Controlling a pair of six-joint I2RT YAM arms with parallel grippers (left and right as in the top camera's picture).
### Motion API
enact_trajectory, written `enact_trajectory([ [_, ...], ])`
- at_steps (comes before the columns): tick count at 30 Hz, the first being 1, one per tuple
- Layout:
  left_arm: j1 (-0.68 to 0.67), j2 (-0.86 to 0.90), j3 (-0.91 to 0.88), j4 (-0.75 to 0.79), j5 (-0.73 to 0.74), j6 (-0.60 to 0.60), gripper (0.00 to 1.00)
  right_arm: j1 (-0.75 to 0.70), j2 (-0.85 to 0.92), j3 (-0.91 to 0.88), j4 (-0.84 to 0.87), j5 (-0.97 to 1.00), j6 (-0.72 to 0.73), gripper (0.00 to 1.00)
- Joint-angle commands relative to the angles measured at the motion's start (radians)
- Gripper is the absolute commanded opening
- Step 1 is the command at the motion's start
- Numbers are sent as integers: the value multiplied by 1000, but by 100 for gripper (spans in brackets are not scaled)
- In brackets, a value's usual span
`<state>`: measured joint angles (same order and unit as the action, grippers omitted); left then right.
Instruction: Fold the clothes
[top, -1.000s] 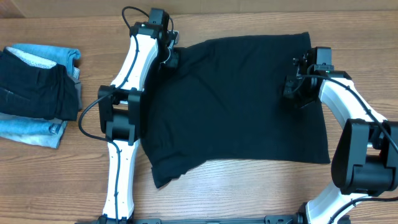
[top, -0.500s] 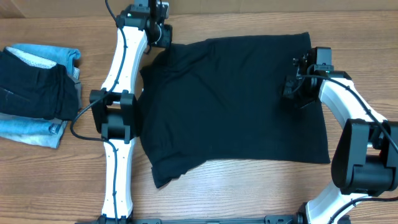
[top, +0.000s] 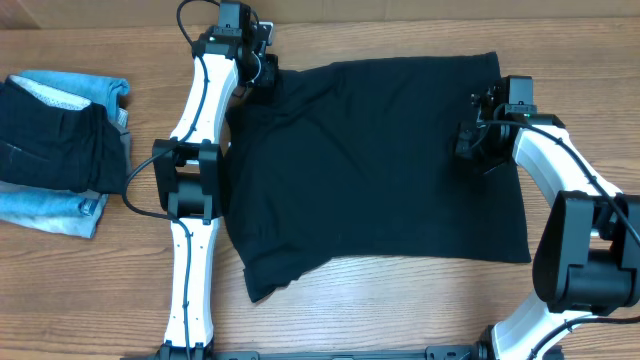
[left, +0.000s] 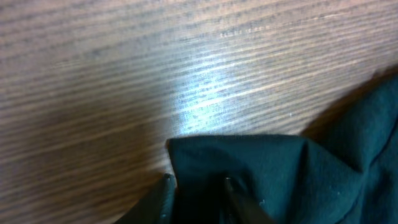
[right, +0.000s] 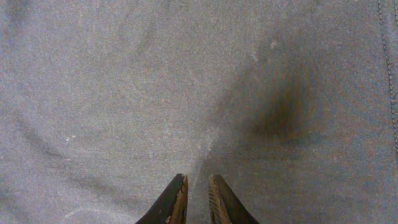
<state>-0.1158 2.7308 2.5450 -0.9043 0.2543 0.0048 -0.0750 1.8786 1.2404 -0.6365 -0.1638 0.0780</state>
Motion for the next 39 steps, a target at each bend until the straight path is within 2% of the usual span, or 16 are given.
enact_trajectory([
  [1, 2, 10, 10, 27, 5, 6, 18, 1, -15, -3, 5, 6, 3, 16],
  [8, 4, 3, 122, 30, -13, 6, 7, 1, -15, -3, 5, 7, 3, 16],
  [12, 4, 3, 262, 32, -155, -2, 8, 1, -15, -3, 5, 7, 3, 16],
  [15, 5, 3, 256, 56, -199, -2, 13, 1, -15, -3, 5, 6, 3, 16],
  [16, 5, 3, 242, 65, -220, -1, 17, 1, -15, -3, 5, 7, 3, 16],
  [17, 5, 8, 225, 79, -242, -1, 33, 1, -15, -3, 4, 6, 3, 16],
  [18, 5, 13, 215, 88, -266, -1, 66, 1, -15, -3, 4, 6, 3, 16],
  [19, 5, 17, 182, 116, -301, -2, 88, 1, -15, -3, 4, 7, 3, 16],
  [23, -2, -13, 222, 54, -284, -12, 84, 1, -15, -3, 4, 7, 3, 17],
  [24, -15, -50, 293, -89, -253, -68, 89, 1, -18, 9, -22, 6, 3, 17],
  [26, -18, -110, 362, -256, -253, -150, 100, 1, -47, 76, -121, 34, -1, 26],
  [30, -19, -259, 433, -531, -257, -304, 100, 1, -195, 143, -242, 72, 66, 48],
  [31, -23, -296, 437, -578, -254, -325, 100, 1, -239, 143, -263, 96, 108, 56],
  [32, -39, -357, 437, -658, -255, -335, 100, 1, -317, 143, -307, 157, 194, 72],
  [35, -77, -476, 435, -785, -234, -339, 97, 1, -508, 143, -454, 201, 296, 86],
  [39, -169, -605, 420, -785, -146, -346, 100, 1, -641, 143, -576, 200, 316, 98],
])
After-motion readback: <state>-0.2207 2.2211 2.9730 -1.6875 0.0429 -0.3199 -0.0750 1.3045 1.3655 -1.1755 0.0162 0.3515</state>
